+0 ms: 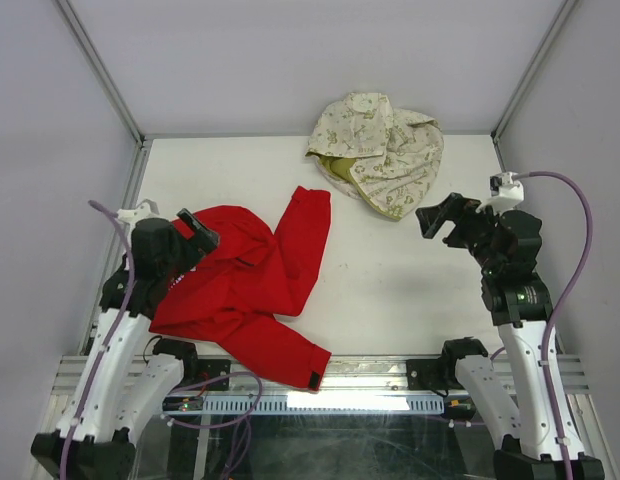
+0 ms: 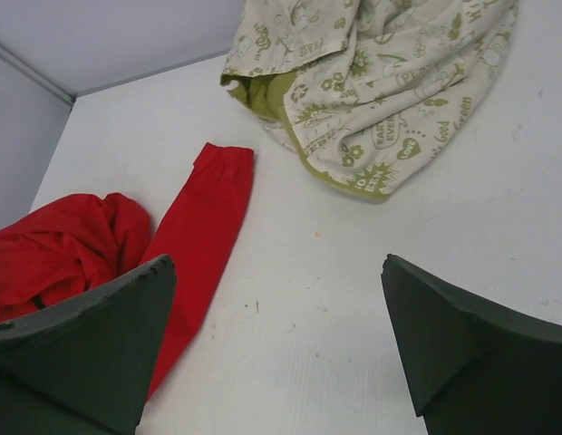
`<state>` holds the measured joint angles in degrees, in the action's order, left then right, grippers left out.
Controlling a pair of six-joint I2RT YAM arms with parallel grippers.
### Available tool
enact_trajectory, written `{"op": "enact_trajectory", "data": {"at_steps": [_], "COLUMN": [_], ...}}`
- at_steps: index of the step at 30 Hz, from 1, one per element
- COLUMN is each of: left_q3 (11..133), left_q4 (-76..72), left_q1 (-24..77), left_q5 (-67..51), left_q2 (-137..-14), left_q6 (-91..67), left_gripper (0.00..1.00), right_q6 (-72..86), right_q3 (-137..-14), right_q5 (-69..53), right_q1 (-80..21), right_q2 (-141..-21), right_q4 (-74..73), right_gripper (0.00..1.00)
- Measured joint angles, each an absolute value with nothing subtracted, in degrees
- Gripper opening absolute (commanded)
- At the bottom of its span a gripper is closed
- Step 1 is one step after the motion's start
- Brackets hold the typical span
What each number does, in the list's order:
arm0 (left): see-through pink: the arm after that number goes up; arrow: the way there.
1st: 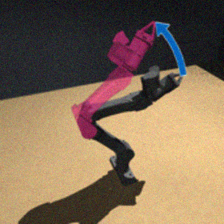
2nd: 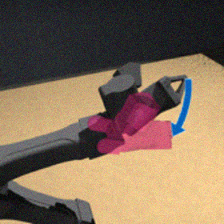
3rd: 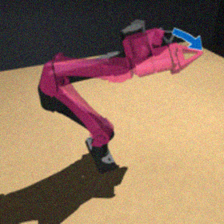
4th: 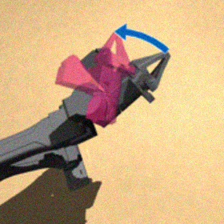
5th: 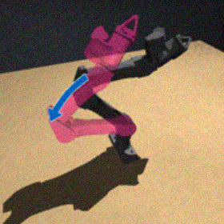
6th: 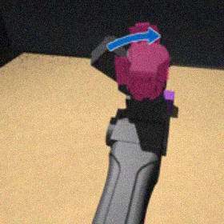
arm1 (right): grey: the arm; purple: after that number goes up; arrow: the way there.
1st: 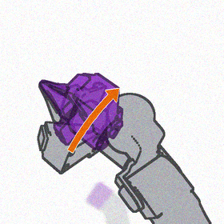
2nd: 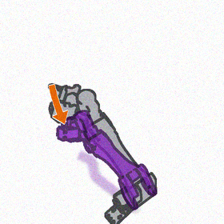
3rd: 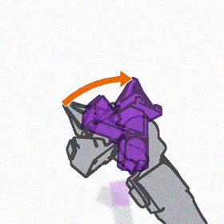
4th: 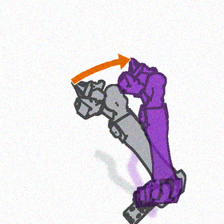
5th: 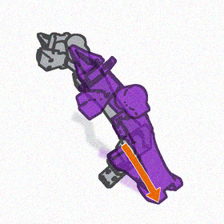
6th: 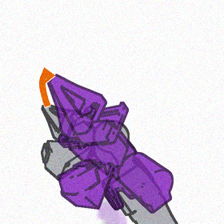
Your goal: Zip up the jacket
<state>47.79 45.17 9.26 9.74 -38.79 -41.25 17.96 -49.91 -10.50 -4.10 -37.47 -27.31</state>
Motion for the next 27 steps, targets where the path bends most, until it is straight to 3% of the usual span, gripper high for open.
{"op": "enact_trajectory", "data": {"at_steps": [6,9,12,13,16,18,27], "left_q3": [38.0,35.8,35.4,35.4,36.9,40.3,64.5], "left_q4": [38.8,33.2,26.4,23.9,17.3,13.7,9.6], "left_q1": [9.3,9.3,9.3,9.3,9.4,9.9,12.7], "left_q5": [1.7,-1.3,-4.0,-5.1,-9.5,-12.6,-22.5], "left_q2": [-49.5,-55.9,-62.8,-64.7,-69.9,-73.0,-79.6], "left_q6": [-43.5,-44.2,-44.6,-44.9,-45.8,-45.8,-44.1], "left_gripper": [0.99,0.88,0.63,0.47,0.13,0.00,0.00], "right_q6": [19.2,20.0,20.3,20.3,20.0,19.8,18.5], "right_q3": [-45.0,-42.4,-40.4,-40.2,-40.1,-40.1,-41.4], "right_q5": [-15.8,-18.0,-19.1,-19.1,-18.6,-17.6,-14.3], "right_q1": [-5.4,-6.5,-9.4,-10.8,-16.1,-19.9,-31.2], "right_q2": [-38.9,-40.6,-43.0,-43.9,-46.8,-49.2,-59.7], "right_q4": [-23.2,-21.3,-19.7,-19.4,-18.0,-16.6,-10.2], "right_gripper": [0.99,0.99,1.00,1.00,0.99,1.00,0.99]}}
